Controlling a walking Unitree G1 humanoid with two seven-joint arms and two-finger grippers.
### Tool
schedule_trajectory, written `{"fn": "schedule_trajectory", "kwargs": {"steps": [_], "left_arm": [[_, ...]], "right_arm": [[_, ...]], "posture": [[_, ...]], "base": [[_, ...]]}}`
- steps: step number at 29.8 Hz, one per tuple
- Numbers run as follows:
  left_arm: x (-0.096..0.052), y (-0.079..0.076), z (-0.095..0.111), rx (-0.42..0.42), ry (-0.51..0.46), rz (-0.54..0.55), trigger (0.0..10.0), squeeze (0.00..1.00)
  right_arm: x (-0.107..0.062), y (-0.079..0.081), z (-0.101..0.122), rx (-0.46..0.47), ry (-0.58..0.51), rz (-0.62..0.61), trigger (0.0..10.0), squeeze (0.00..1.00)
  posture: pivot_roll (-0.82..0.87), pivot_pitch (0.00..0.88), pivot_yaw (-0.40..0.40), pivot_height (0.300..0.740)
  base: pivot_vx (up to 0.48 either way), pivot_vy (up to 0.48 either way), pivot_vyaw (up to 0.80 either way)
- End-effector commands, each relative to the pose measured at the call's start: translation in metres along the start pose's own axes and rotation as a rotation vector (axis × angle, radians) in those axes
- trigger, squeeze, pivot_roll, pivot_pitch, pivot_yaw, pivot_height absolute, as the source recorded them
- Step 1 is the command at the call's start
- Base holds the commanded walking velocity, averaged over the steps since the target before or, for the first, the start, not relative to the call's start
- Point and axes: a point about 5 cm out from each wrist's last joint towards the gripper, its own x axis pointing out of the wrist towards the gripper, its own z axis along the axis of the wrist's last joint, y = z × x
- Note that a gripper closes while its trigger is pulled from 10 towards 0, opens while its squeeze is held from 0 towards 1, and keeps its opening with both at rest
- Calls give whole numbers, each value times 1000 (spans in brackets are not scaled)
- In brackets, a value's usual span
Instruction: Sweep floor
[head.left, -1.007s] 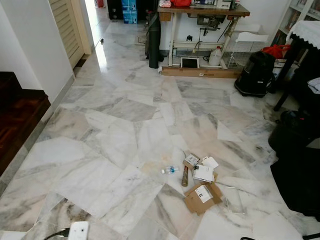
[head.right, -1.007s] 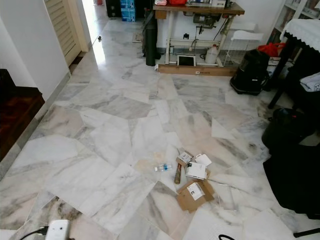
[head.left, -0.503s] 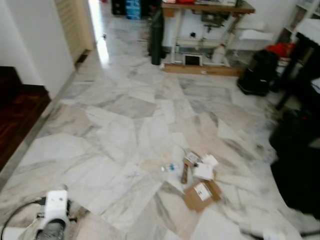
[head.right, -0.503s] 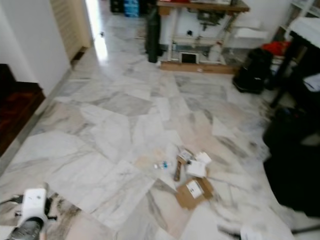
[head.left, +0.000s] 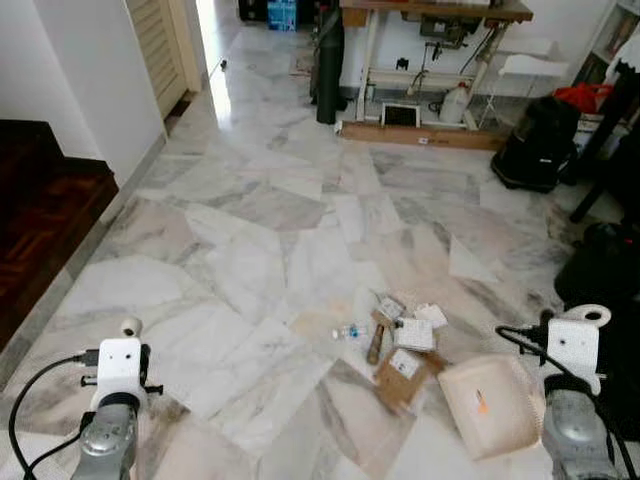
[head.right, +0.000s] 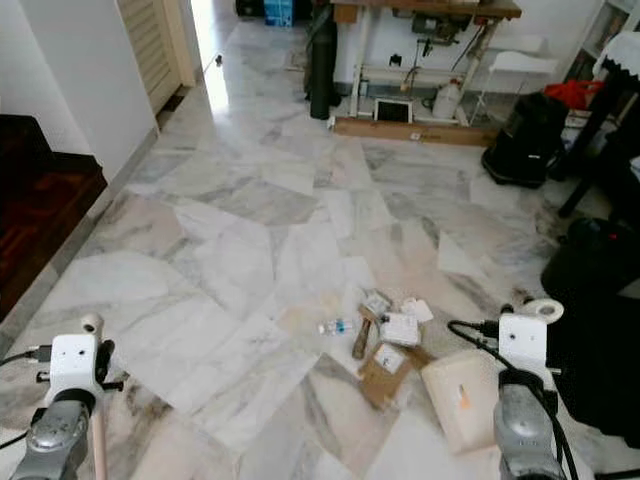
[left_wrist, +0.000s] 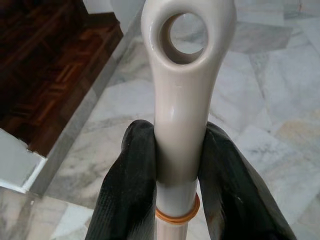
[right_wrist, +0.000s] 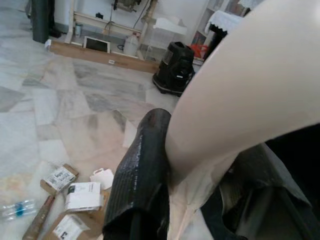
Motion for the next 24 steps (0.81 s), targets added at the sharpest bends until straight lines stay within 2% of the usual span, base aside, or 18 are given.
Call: {"fn": "schedule_trajectory", "kwargs": {"steps": [1,7,16,17,18,19,20,22,24], "left_arm": [[3,-4,12,-7,-48,-6,10000,0],[7,-6,21,-31,-73,-15,10000,0],[11,-8,31,-54,-105,-10,10000,0],[14,-11,42,-71,-146,-6,10000,0],[14,-11,42,-71,-146,-6,10000,0],[16,-15,52,-84,-181,-7,10000,0],[16,-15,52,-84,-181,-7,10000,0],[17,-19,64,-103,-227,-8,10000,0],[17,-19,65,-104,-231,-8,10000,0]], "right_arm": [[0,-2,1,2,0,-10,10000,0],[-2,-1,3,2,-4,4,10000,0],[-2,-14,7,-16,3,-68,10000,0],[-4,-14,1,29,44,-145,10000,0],[-4,-14,1,29,44,-145,10000,0],[-6,-9,-5,71,79,-181,10000,0],[-6,-9,-5,71,79,-181,10000,0],[-9,0,-12,135,140,-191,10000,0],[-9,1,-13,143,146,-193,10000,0]], "posture": [[-45,0,-53,740],[-45,0,-53,740],[-57,0,-48,740],[-51,0,-49,740],[-51,0,-49,740],[-46,0,-49,740],[-46,0,-49,740],[-42,0,-48,740],[-42,0,-48,740]], "base": [[0,0,0],[0,0,0],[0,0,0],[0,0,0],[0,0,0],[0,0,0],[0,0,0],[0,0,0],[0,0,0]]}}
